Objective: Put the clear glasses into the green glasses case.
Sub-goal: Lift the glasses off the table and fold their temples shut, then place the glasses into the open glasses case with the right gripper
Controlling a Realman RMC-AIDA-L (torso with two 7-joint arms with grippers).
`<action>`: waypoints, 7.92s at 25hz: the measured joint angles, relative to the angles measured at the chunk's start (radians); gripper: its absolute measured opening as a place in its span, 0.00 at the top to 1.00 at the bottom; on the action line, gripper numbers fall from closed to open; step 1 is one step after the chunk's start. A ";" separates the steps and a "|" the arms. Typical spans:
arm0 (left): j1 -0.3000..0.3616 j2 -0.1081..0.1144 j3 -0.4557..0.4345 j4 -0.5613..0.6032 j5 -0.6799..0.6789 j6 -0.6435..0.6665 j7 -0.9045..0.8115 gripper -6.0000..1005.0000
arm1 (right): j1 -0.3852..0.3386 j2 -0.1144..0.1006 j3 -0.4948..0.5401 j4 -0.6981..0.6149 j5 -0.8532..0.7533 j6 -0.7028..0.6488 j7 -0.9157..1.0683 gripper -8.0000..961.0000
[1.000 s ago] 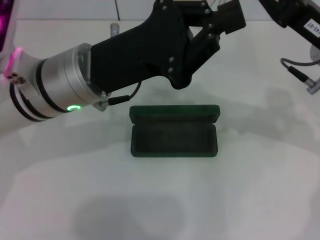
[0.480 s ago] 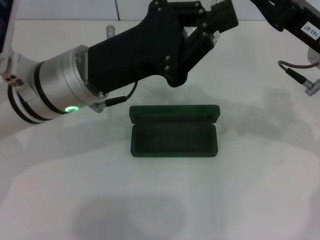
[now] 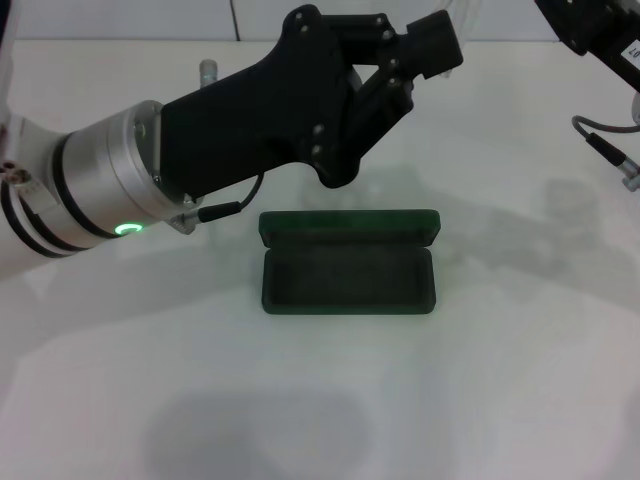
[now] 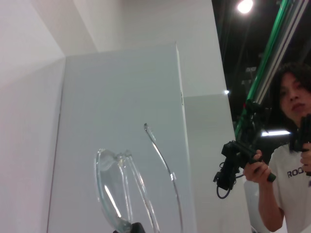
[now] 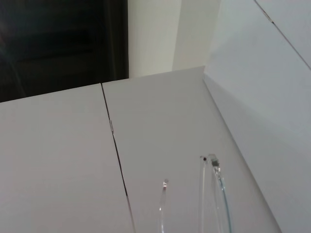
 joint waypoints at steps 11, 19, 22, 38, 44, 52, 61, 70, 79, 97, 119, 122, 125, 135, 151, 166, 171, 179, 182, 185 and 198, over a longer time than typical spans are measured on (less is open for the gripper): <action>0.000 0.012 -0.001 0.007 0.001 0.018 -0.024 0.96 | -0.002 -0.004 -0.014 -0.002 -0.082 0.072 -0.002 0.92; -0.004 0.026 -0.032 0.024 0.015 0.019 -0.053 0.96 | -0.018 -0.007 -0.024 -0.005 -0.146 0.071 0.002 0.92; -0.003 0.034 -0.058 0.035 0.027 0.019 -0.073 0.96 | -0.027 -0.008 -0.029 -0.005 -0.150 0.068 0.005 0.92; -0.002 0.044 -0.070 0.037 0.029 0.007 -0.088 0.96 | -0.025 -0.009 -0.056 -0.017 -0.176 0.067 0.007 0.92; -0.003 0.043 -0.070 0.034 0.029 -0.007 -0.086 0.96 | -0.026 -0.006 -0.063 -0.023 -0.176 0.067 0.007 0.92; -0.005 0.037 -0.101 0.034 0.067 -0.011 -0.086 0.96 | -0.030 -0.006 -0.074 -0.028 -0.176 0.067 0.004 0.92; -0.001 0.055 -0.110 0.053 0.089 0.033 -0.118 0.96 | -0.041 -0.008 -0.066 -0.028 -0.166 0.090 -0.026 0.92; 0.104 0.124 -0.224 0.074 0.159 0.117 -0.226 0.96 | -0.075 -0.020 -0.067 -0.135 -0.210 0.157 -0.064 0.92; 0.221 0.187 -0.406 0.075 0.395 0.122 -0.281 0.96 | -0.278 -0.025 -0.061 -0.761 -0.542 0.310 0.226 0.92; 0.273 0.206 -0.595 0.134 0.632 0.144 -0.258 0.96 | -0.158 -0.012 -0.023 -1.403 -1.366 0.161 0.863 0.92; 0.260 0.177 -0.677 0.125 0.663 0.139 -0.257 0.96 | -0.012 0.001 -0.438 -1.254 -1.622 0.425 0.877 0.92; 0.255 0.170 -0.698 0.124 0.662 0.139 -0.280 0.96 | -0.020 0.002 -0.468 -1.254 -1.636 0.462 0.882 0.92; 0.252 0.167 -0.705 0.117 0.660 0.138 -0.291 0.96 | -0.027 0.002 -0.483 -1.254 -1.656 0.496 0.892 0.92; 0.248 0.164 -0.715 0.094 0.658 0.138 -0.324 0.96 | -0.039 0.002 -0.538 -1.254 -1.723 0.572 0.933 0.91; 0.248 0.170 -0.740 0.093 0.661 0.142 -0.323 0.96 | -0.052 0.002 -0.641 -1.243 -1.817 0.687 1.008 0.91; 0.263 0.201 -0.740 0.118 0.660 0.223 -0.349 0.96 | -0.054 0.002 -0.662 -1.217 -1.871 0.725 1.049 0.91; 0.291 0.210 -0.740 0.159 0.655 0.244 -0.389 0.96 | -0.055 0.002 -0.666 -1.207 -1.872 0.741 1.049 0.91; 0.303 0.207 -0.741 0.161 0.655 0.261 -0.392 0.96 | -0.053 0.002 -0.671 -1.199 -1.873 0.759 1.049 0.91; 0.303 0.205 -0.742 0.161 0.657 0.261 -0.391 0.96 | -0.053 0.002 -0.679 -1.198 -1.873 0.777 1.049 0.91; 0.297 0.203 -0.742 0.157 0.661 0.261 -0.388 0.96 | -0.055 0.002 -0.685 -1.192 -1.873 0.788 1.049 0.91; 0.299 0.194 -0.742 0.155 0.664 0.259 -0.383 0.96 | -0.055 0.002 -0.707 -1.175 -1.873 0.826 1.050 0.91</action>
